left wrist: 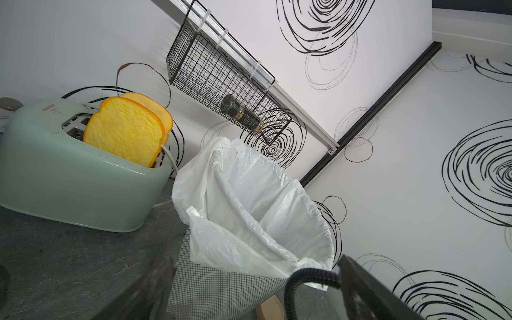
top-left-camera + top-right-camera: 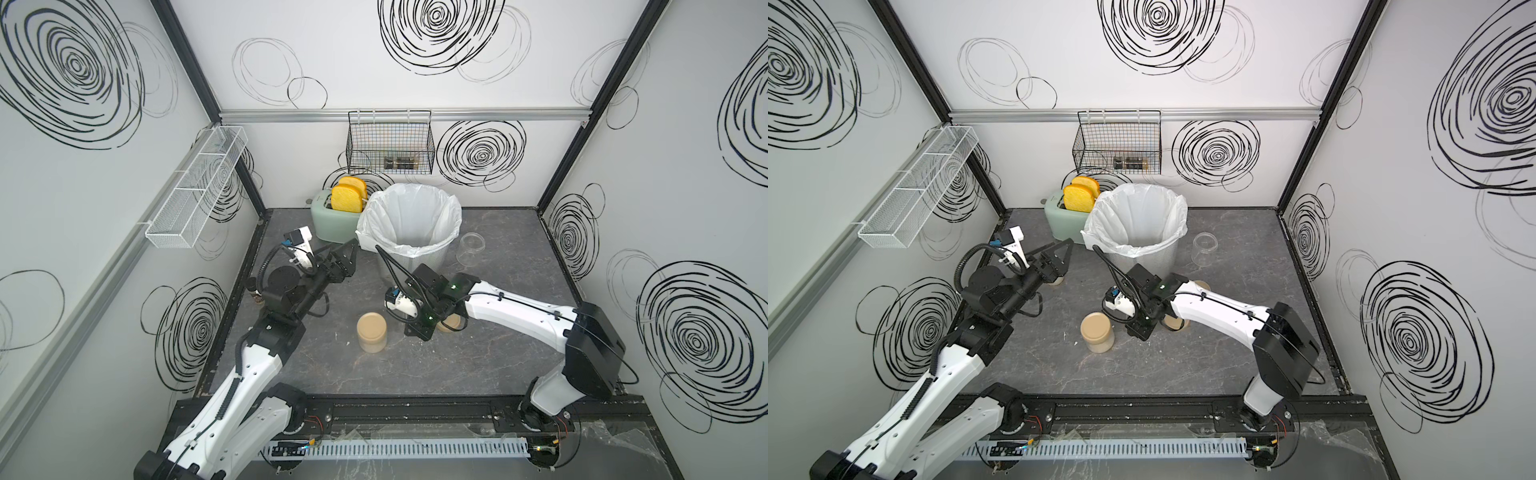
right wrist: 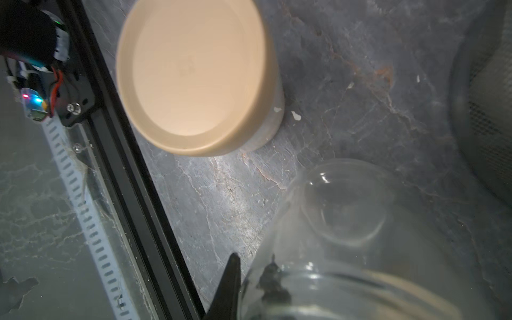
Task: Empty moldy rice from jars
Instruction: Place the jar at the center of the board.
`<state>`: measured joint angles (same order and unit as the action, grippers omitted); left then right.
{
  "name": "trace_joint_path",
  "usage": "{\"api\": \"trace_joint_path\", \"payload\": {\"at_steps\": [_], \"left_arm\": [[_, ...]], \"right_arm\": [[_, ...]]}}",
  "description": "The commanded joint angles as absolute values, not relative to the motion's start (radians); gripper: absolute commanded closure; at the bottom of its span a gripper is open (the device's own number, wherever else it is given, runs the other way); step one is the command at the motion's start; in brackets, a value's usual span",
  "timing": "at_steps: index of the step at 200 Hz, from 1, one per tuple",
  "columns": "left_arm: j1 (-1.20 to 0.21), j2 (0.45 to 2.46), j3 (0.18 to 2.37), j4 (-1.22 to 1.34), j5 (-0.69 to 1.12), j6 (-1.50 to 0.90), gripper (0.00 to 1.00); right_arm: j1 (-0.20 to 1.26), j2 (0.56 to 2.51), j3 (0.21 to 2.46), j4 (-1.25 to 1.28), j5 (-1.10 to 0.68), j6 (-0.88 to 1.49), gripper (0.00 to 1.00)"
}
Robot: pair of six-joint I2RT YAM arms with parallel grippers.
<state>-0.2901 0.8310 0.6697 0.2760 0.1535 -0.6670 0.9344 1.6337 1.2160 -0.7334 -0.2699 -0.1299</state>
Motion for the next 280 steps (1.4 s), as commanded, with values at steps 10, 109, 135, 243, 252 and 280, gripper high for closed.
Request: {"api": "trace_joint_path", "payload": {"at_steps": [10,109,135,243,252,280], "left_arm": [[-0.276,0.821,0.654,0.311,0.154,-0.667,0.04],[-0.272,0.813,0.643,0.317,0.153,-0.67,0.04],[-0.271,0.813,0.644,0.313,0.153,-0.669,0.04],[-0.271,0.807,0.647,0.309,0.146,-0.663,0.04],[-0.27,0.807,0.647,0.308,0.143,-0.663,0.04],[-0.271,0.805,0.647,0.304,0.142,-0.66,0.04]], "right_arm": [[0.958,1.678,1.275,-0.837,-0.221,-0.167,1.0],[0.958,1.725,1.259,-0.831,-0.201,-0.155,0.78],[0.957,1.736,1.266,-0.833,-0.201,-0.153,0.68],[0.956,1.709,1.292,-0.843,-0.157,-0.143,0.43],[0.957,1.702,1.296,-0.846,-0.153,-0.143,0.42],[0.958,1.675,1.308,-0.862,-0.14,-0.143,0.4]]}}
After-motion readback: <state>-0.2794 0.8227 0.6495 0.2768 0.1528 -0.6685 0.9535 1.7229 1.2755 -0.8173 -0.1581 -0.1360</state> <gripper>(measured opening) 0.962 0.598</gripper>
